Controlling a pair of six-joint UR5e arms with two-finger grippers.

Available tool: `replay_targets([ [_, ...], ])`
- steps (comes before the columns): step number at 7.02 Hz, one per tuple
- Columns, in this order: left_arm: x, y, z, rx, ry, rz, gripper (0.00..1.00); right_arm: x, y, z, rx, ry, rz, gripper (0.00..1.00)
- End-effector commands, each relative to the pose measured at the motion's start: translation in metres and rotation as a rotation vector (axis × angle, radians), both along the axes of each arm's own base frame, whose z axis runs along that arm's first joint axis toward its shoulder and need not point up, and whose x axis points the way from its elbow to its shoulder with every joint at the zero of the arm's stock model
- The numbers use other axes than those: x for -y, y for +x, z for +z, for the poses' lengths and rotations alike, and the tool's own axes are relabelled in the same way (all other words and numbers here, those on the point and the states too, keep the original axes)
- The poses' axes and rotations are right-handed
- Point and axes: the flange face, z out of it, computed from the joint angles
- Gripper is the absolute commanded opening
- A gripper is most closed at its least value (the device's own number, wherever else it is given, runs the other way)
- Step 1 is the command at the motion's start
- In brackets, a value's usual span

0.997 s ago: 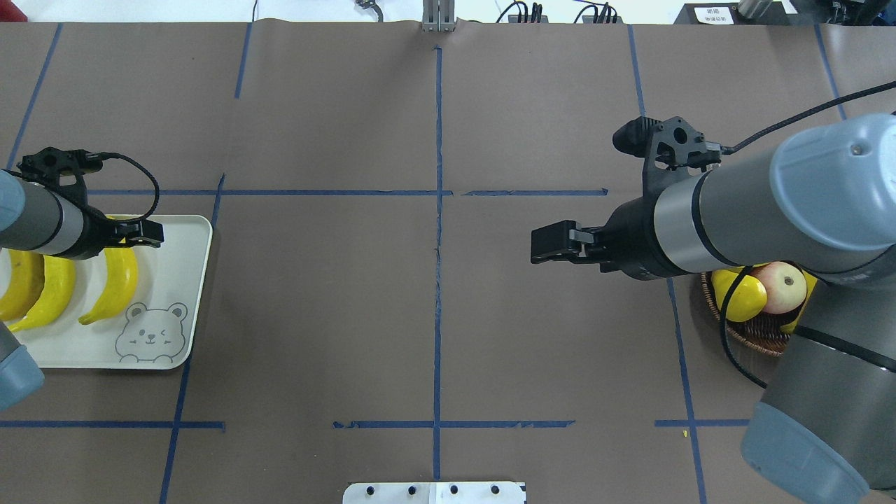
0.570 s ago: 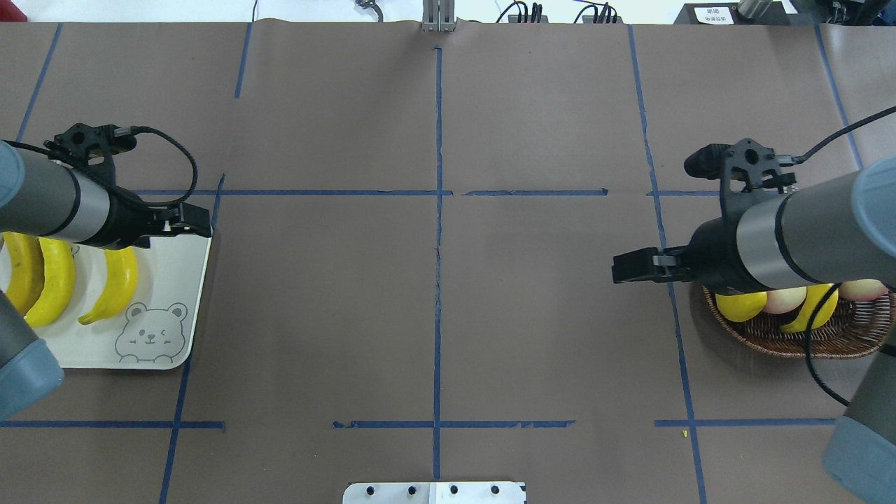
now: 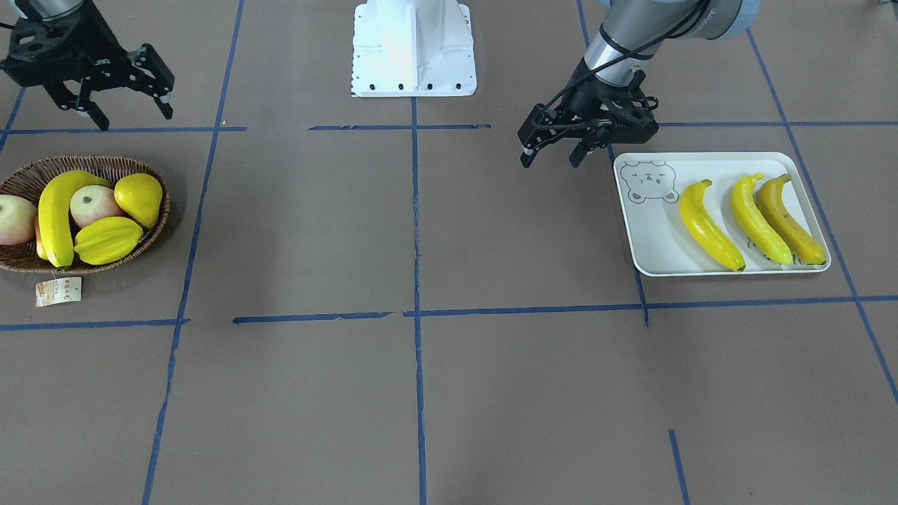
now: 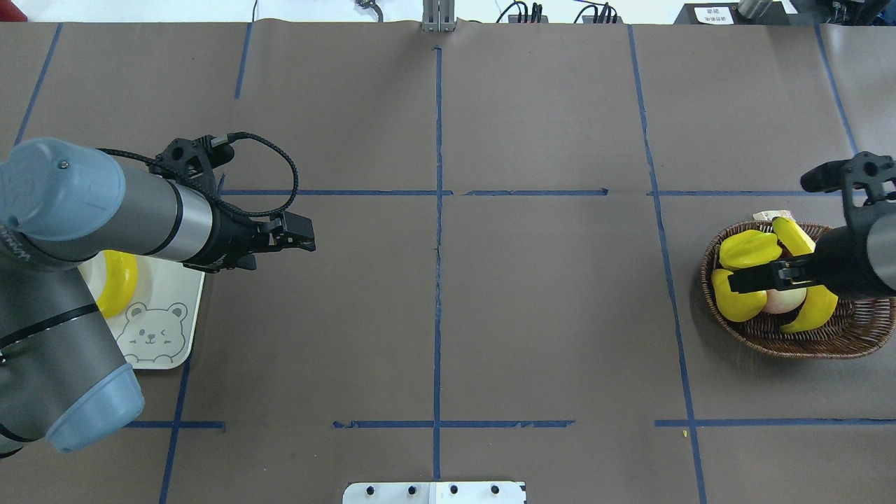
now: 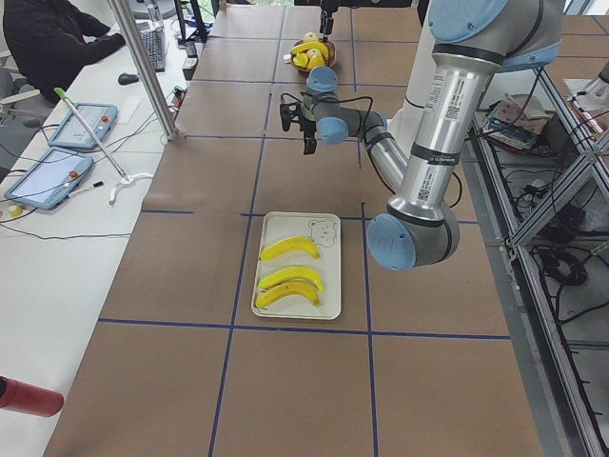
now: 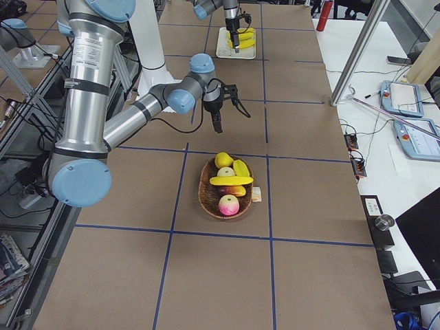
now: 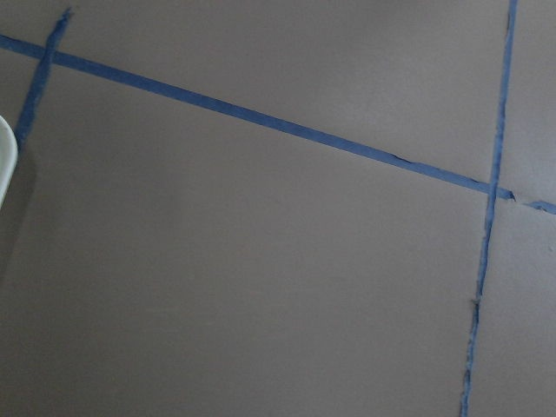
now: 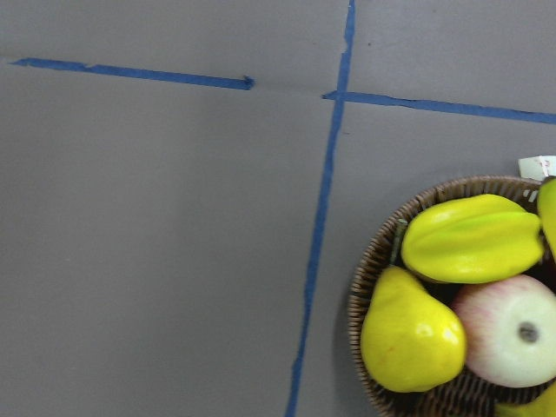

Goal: Transfer all bananas from basket to plate

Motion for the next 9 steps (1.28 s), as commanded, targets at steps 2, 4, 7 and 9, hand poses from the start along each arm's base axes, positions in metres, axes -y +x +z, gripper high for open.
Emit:
replay_targets([
  [2,-0.002,0.004,-0.009,-0.012,0.008,-0.003,1.00,0.026,0.091,0.166,0.189,-0.001,0.003,1.00],
  [4,-0.010,0.015,-0.014,-0.022,0.004,0.015,1.00,0.019,0.095,0.200,0.153,-0.062,0.017,1.00],
  [7,-0.013,0.022,-0.012,-0.003,0.026,-0.017,1.00,0.021,0.076,0.224,0.102,-0.113,0.015,1.00],
  [9,-0.013,0.022,-0.010,-0.001,0.024,-0.016,1.00,0.020,0.058,0.225,0.101,-0.113,-0.028,1.00],
])
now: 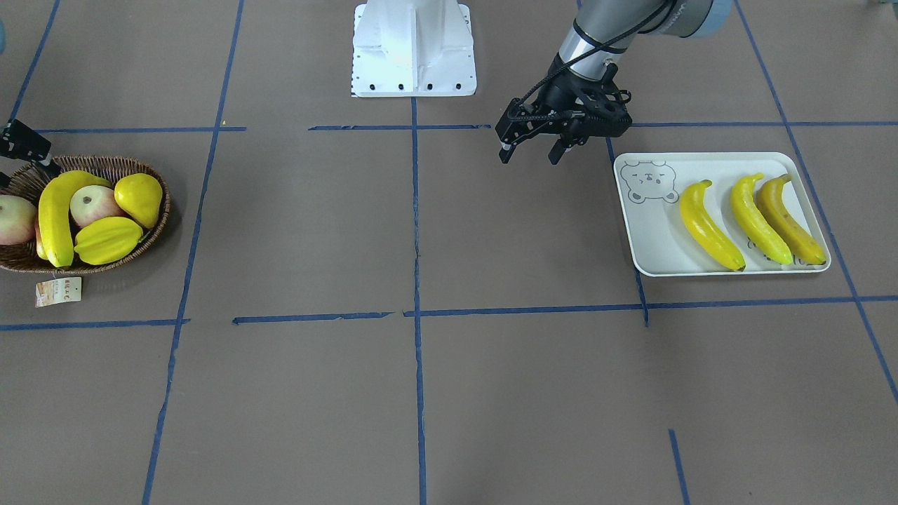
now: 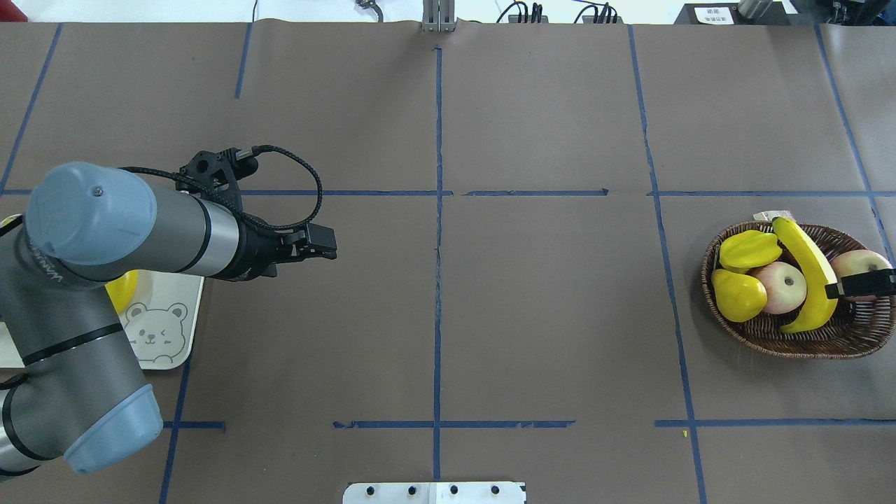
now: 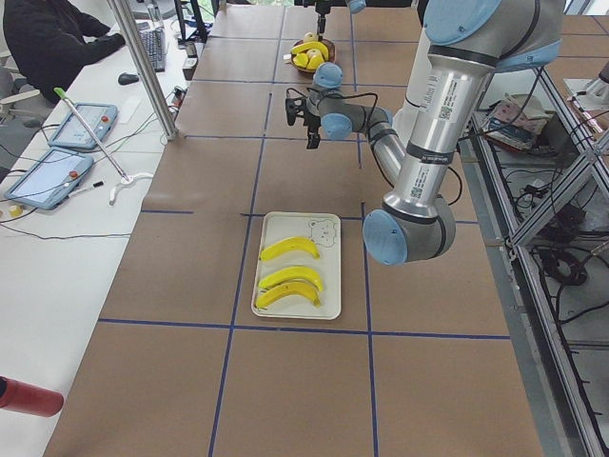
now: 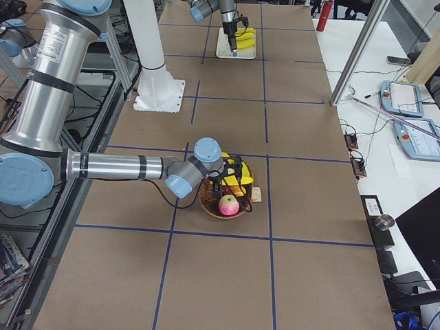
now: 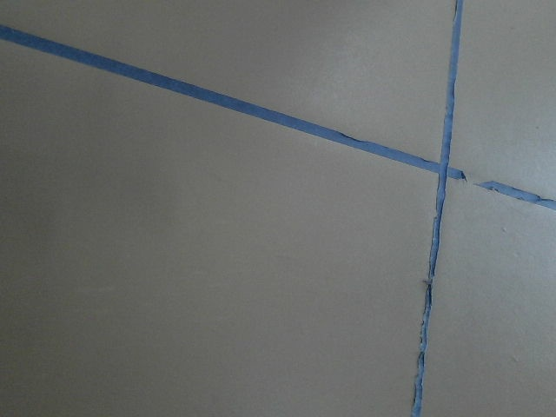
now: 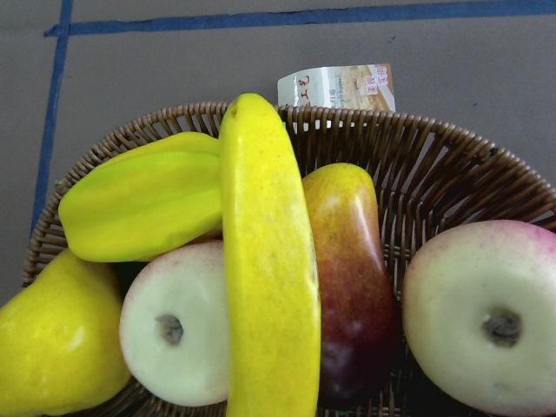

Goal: Transfer all bananas from basket to plate

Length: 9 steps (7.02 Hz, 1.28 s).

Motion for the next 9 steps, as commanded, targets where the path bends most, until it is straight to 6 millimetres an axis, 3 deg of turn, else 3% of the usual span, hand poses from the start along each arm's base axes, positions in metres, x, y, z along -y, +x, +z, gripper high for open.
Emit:
replay_targets([
  [1,-0.001,0.000,0.005,0.008,-0.003,0.001,1.00,-0.003,-0.013,0.003,-0.003,-0.003,-0.032,1.00],
  [4,-0.001,0.000,0.006,0.009,-0.004,0.001,1.00,0.015,-0.026,0.007,0.000,-0.003,-0.038,0.94],
  [5,-0.001,0.000,0.008,0.012,-0.005,0.000,1.00,0.014,-0.026,0.006,0.006,0.000,-0.041,0.86],
  [7,0.000,0.001,0.010,0.016,-0.009,-0.001,1.00,0.013,-0.026,0.005,0.014,0.003,-0.047,0.12],
  [8,0.000,0.002,0.011,0.019,-0.010,0.000,1.00,0.013,-0.025,0.003,0.017,0.009,-0.048,0.01],
  [9,0.000,0.002,0.011,0.019,-0.010,0.000,1.00,0.012,-0.023,-0.002,0.039,0.007,-0.058,0.00],
])
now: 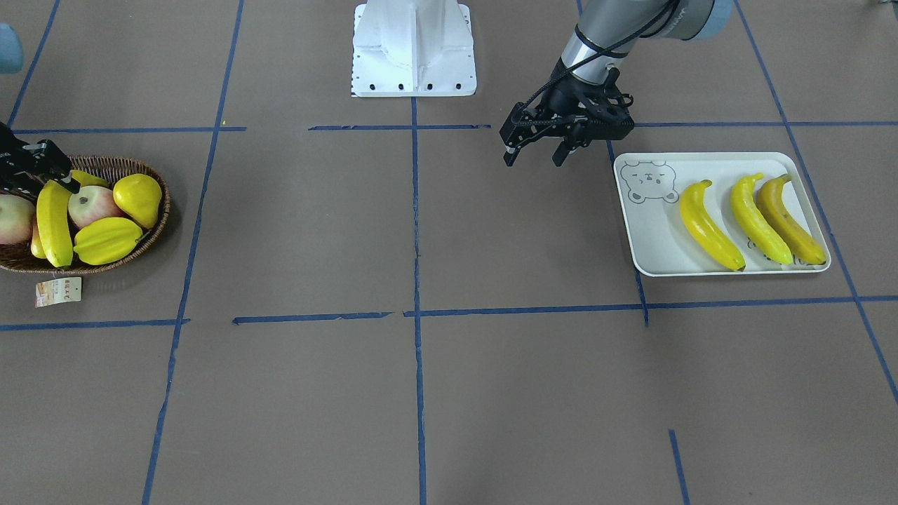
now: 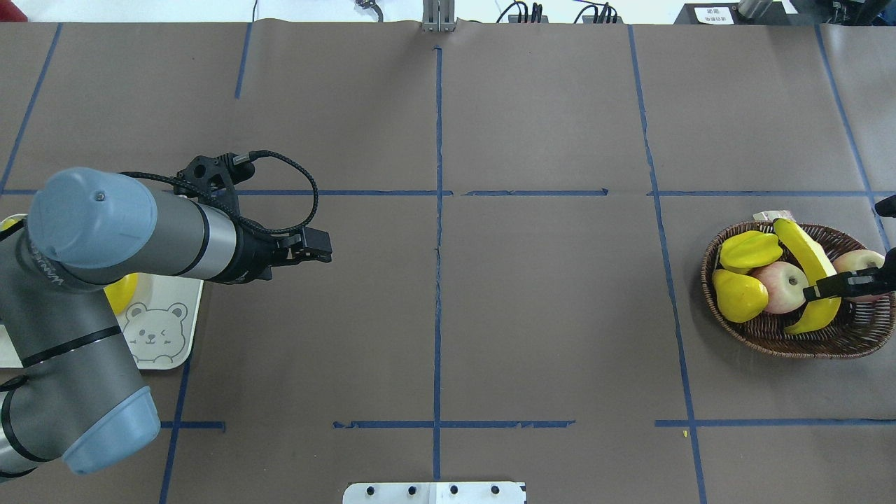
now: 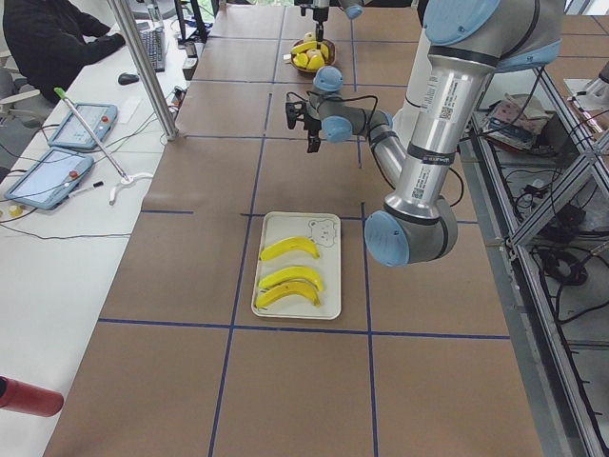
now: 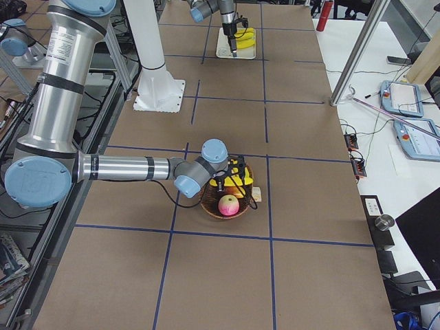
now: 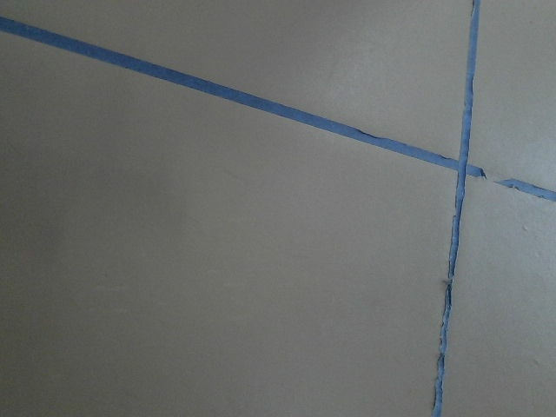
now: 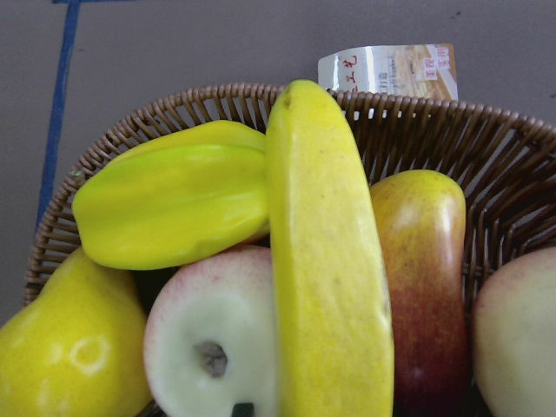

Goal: Transfer all bananas from basket to plate

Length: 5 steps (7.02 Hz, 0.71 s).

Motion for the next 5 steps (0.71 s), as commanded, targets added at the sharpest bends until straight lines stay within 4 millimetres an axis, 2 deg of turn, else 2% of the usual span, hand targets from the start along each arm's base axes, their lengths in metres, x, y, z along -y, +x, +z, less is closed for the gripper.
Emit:
replay_targets([
  [1,0.000,0.001,0.000,0.001,-0.001,0.000,1.00,0.004,0.019,-0.010,0.047,-0.007,0.012,0.00],
  [3,0.001,0.004,0.001,0.004,-0.002,0.001,1.00,0.010,0.070,-0.034,0.129,-0.002,0.074,0.00],
  [4,0.001,0.004,0.000,0.003,-0.002,0.001,1.00,0.010,0.086,-0.049,0.174,0.004,0.079,0.00],
  [5,0.001,0.004,0.000,0.003,-0.002,0.001,1.00,0.020,0.084,-0.079,0.232,0.032,0.047,0.00],
])
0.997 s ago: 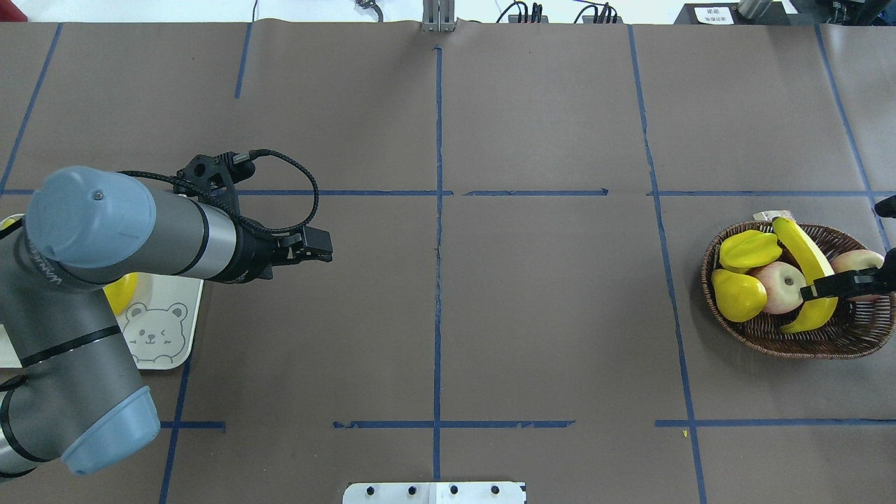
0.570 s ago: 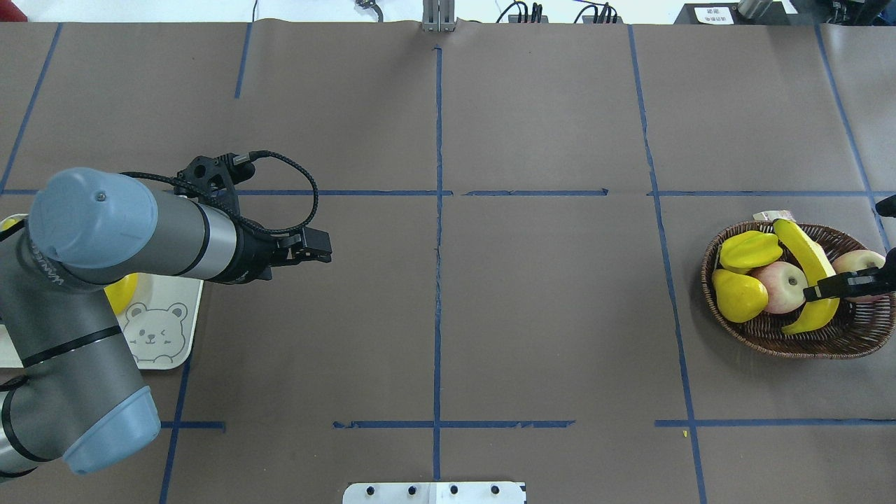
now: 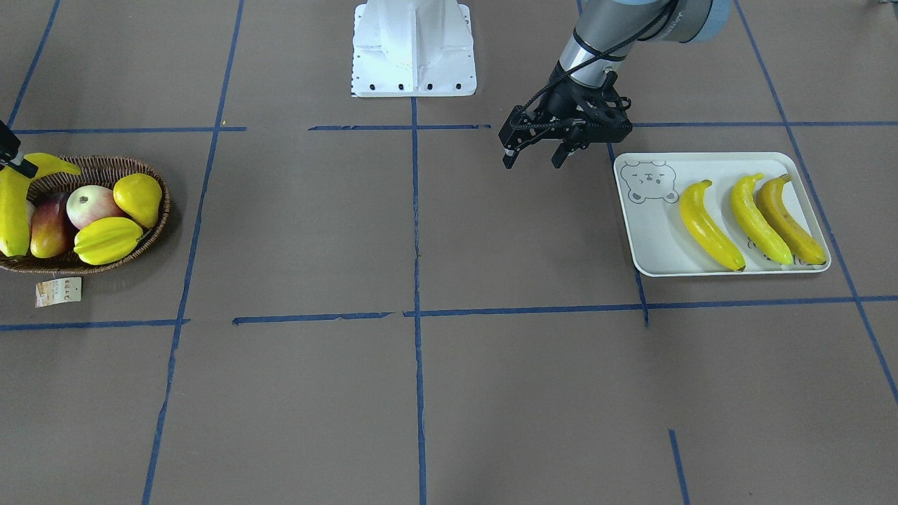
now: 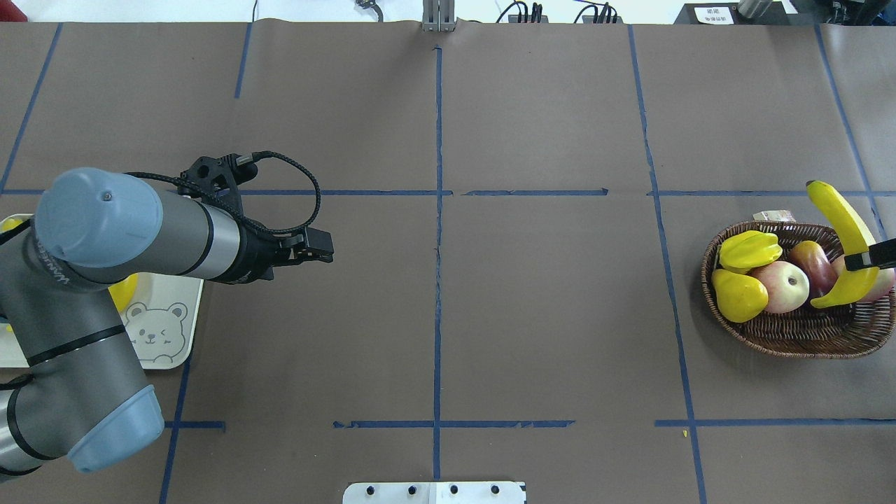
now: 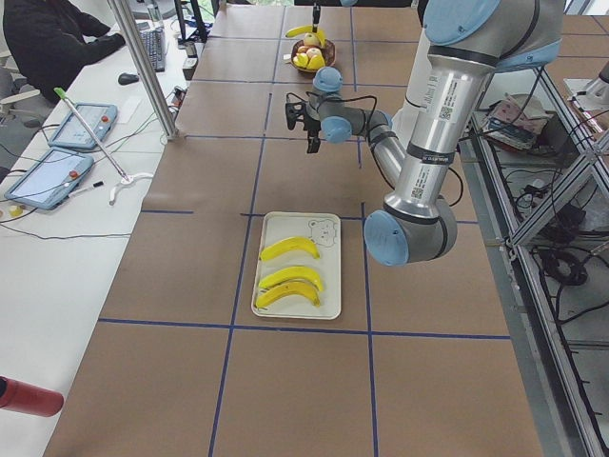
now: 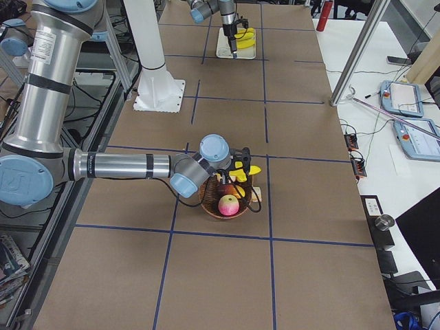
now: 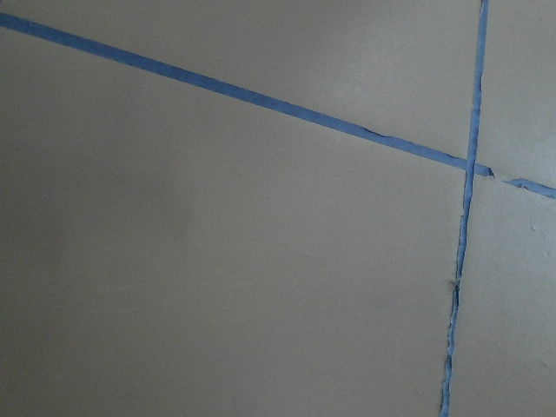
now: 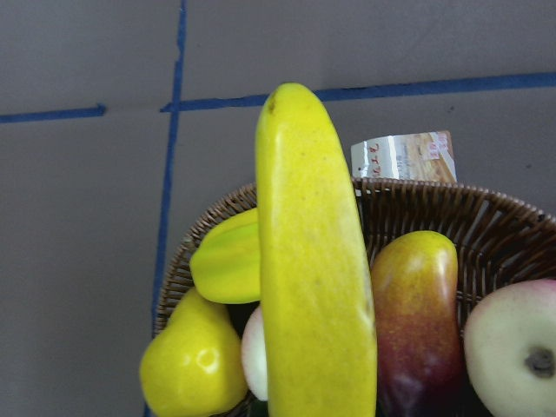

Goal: Transfer all bananas from basket to plate

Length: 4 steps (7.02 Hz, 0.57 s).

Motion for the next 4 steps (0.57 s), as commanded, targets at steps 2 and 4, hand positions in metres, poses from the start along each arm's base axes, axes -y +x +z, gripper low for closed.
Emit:
replay_targets([
  [2,0.000,0.001,-0.006,-0.013,0.006,0.001,1.00,0.056,-0.056,-0.107,0.124,0.116,-0.078,0.00],
  [4,0.000,0.003,-0.035,-0.067,0.035,0.003,1.00,0.073,-0.168,-0.196,0.173,0.088,-0.035,0.01],
])
